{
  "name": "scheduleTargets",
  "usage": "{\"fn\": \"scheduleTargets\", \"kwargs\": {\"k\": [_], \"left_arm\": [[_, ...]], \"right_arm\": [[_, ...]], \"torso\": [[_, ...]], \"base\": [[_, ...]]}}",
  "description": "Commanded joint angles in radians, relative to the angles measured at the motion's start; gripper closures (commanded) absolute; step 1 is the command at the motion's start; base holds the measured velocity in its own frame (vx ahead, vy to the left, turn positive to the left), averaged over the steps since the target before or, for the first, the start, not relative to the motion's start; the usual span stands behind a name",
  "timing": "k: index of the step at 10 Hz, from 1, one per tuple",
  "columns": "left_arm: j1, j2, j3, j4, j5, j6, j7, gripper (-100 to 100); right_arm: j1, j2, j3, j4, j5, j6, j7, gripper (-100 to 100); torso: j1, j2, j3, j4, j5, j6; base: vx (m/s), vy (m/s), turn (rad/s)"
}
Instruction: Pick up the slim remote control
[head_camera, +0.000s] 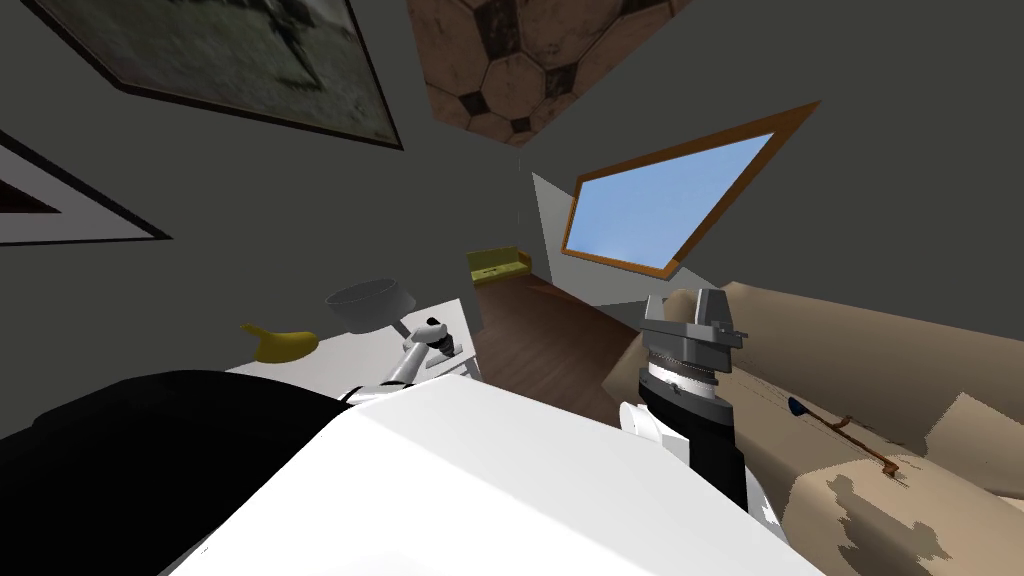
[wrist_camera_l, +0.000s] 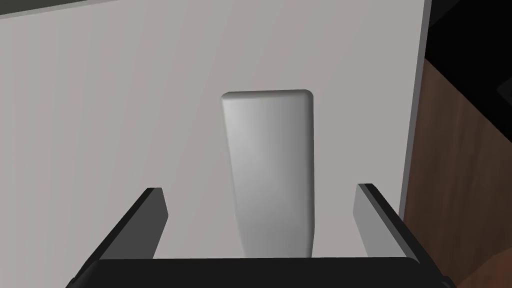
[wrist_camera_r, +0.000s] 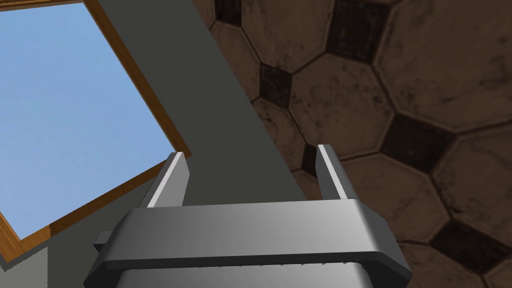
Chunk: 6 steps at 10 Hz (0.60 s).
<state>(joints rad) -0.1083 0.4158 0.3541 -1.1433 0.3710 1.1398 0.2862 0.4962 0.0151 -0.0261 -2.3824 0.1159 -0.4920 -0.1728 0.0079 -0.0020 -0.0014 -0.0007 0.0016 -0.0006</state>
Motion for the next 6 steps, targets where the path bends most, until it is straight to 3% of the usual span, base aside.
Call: {"fn": "scheduleTargets", "kwargs": {"k": [1, 6], "left_arm": [[0.001, 0.012, 0.011, 0.05, 0.011, 0.041, 0.005, -100], [0.012, 0.028, 0.026, 0.157, 0.027, 0.11, 0.014, -100]], "right_arm": [[0.0, 0.0, 0.0, 0.0, 0.0, 0.0, 0.0, 0], [0.0, 0.0, 0.0, 0.0, 0.0, 0.0, 0.0, 0]], "torso": [[0.0, 0.0, 0.0, 0.0, 0.0, 0.0], [0.0, -0.002, -0.001, 0.0, 0.0, 0.0]], "base": [[0.022, 0.097, -0.113], [0.037, 0.103, -0.083]]}}
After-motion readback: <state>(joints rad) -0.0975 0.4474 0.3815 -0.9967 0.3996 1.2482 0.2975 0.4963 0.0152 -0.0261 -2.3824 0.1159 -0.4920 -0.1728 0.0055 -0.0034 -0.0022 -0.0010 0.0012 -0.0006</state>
